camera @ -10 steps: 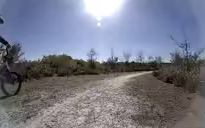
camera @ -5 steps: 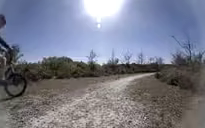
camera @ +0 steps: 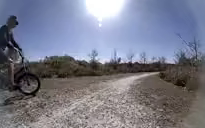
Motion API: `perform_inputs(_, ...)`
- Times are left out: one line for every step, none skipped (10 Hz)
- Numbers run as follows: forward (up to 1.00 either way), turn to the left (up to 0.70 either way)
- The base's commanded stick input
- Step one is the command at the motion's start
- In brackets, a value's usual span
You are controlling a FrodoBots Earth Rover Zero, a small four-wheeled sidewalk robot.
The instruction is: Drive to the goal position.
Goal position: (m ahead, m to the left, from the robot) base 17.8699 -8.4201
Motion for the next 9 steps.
perform_inputs(0.5, 0.0)
perform_inputs(0.5, 0.0)
perform_inputs(0.5, 0.0)
perform_inputs(0.5, 0.0)
perform_inputs(0.5, 0.0)
perform_inputs(0.5, 0.0)
perform_inputs(0.5, 0.0)
perform_inputs(0.5, -0.34)
perform_inputs(0.5, -0.5)
